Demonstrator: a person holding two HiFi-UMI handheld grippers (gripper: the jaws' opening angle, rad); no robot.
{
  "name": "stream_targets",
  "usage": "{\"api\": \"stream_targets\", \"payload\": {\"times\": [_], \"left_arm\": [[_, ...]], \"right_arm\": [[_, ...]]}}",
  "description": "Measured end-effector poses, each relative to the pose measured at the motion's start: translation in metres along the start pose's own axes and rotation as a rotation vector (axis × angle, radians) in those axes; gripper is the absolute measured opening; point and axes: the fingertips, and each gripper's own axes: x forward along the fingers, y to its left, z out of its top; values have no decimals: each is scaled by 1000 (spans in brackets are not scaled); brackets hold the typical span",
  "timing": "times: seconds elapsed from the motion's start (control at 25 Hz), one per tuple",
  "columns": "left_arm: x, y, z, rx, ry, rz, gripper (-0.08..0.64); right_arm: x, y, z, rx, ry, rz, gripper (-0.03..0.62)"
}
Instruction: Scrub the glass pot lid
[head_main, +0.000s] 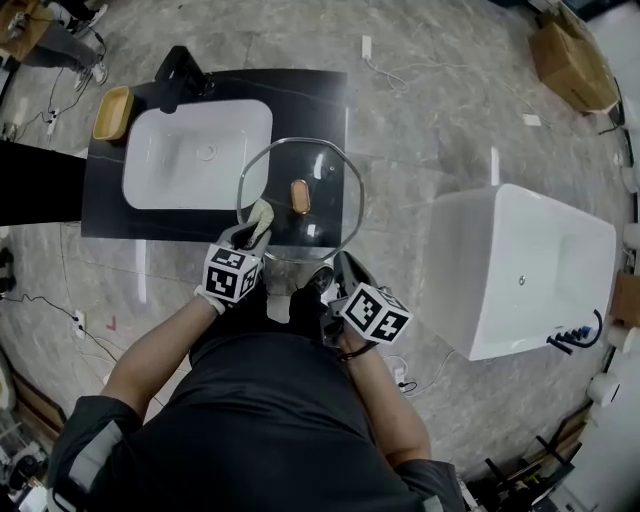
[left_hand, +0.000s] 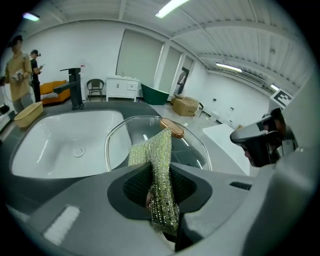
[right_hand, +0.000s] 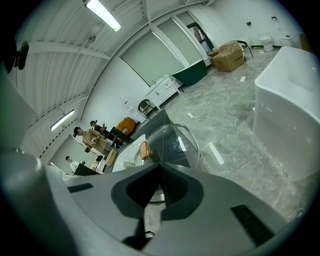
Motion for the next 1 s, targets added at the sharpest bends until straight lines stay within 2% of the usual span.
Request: {"api": "stream_targets", "payload": {"times": [0.08,0.28,0.52,0.76,1.0], "left_arm": [[2,-8,1,-27,-8,15,75],[10,-37,-1,0,-6,33,75],[24,-67,1,-11,-8,48,75],[42,-101,11,19,16,-11,75],[60,-128,14,92,67,-64,75]], "right_arm": [[-1,-6,1,-5,10,7,8],[-7,-19,5,-16,37,18,8],[-18,-47,20,-22,28,10,8],[-26,-59,27,-9,16,16,8],[-36,-71,33,25,-13,3,8]]}}
